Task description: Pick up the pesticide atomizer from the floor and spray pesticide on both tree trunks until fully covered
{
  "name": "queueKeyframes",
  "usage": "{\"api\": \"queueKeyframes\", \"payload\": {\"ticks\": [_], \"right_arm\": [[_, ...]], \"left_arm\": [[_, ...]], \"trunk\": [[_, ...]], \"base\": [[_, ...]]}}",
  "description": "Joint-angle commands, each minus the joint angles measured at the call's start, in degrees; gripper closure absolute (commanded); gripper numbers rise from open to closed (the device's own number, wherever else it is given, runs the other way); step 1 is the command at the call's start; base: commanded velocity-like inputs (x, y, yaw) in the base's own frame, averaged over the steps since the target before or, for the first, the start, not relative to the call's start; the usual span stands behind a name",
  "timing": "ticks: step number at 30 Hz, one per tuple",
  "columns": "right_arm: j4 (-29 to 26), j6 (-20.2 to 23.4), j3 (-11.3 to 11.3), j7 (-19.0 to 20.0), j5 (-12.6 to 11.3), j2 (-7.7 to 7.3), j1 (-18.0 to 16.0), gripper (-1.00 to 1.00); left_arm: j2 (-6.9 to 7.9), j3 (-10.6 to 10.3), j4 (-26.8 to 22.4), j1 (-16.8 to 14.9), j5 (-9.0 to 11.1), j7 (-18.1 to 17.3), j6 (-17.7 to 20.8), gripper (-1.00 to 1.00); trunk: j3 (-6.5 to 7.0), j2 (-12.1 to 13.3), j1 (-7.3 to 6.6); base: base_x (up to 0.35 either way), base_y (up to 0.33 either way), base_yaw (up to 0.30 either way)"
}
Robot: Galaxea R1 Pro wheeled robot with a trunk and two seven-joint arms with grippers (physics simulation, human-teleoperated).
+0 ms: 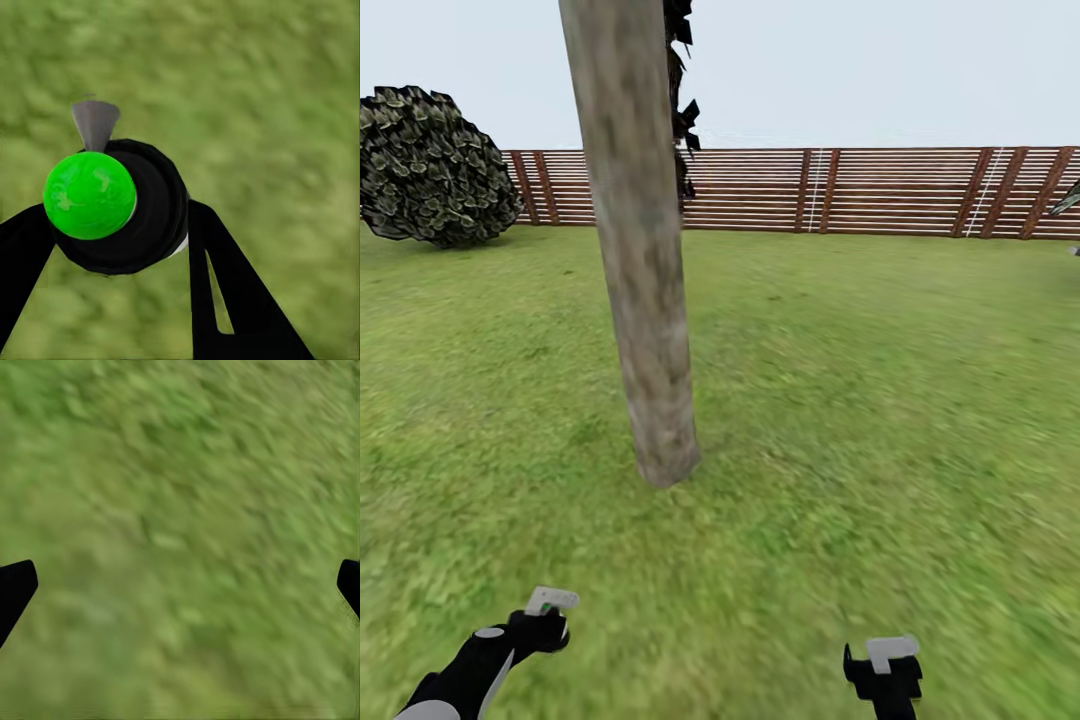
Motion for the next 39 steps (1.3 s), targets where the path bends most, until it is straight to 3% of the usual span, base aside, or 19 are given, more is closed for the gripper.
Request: {"api": "queueKeyframes", "payload": {"ticks": [1,29,30,32,35,39], "right_arm": [[0.0,0.0,0.0,0.0,-0.01,0.04,0.04,-1.0],[0.0,0.0,-0.07,0.01,-0.02,0.42,0.28,-1.0],[0.0,0.0,-0.07,0.01,0.0,0.42,0.28,-1.0],[0.0,0.0,-0.05,0.01,0.0,0.42,0.28,-1.0],[0.0,0.0,-0.05,0.01,0.0,0.42,0.28,-1.0],[0.0,0.0,-0.07,0.01,0.03,0.42,0.28,-1.0]], "left_arm": [[-0.02,-0.05,0.05,0.0,0.1,0.7,0.12,1.0],[-0.13,0.03,-0.48,-0.27,0.31,2.27,0.37,1.0],[0.41,-0.52,-7.46,-1.52,0.22,0.66,11.65,1.0],[-0.89,-0.7,-7.74,-1.57,0.2,0.54,11.69,1.0],[-4.9,-1.11,-7.86,-2.64,-0.1,0.5,11.77,1.0],[-3.61,-1.1,-8.41,-2.94,-0.19,0.38,14.04,1.0]], "trunk": [[0.0,0.0,0.0],[0.0,0.0,0.0],[0.0,0.0,0.0],[0.0,0.0,0.0],[0.0,0.0,0.0],[0.0,0.0,0.0]], "base": [[0.276,-0.217,0.0],[0.249,-0.233,0.0],[0.0,0.0,0.0],[0.0,0.0,0.0],[0.0,0.0,0.0],[0.0,0.0,0.0]]}}
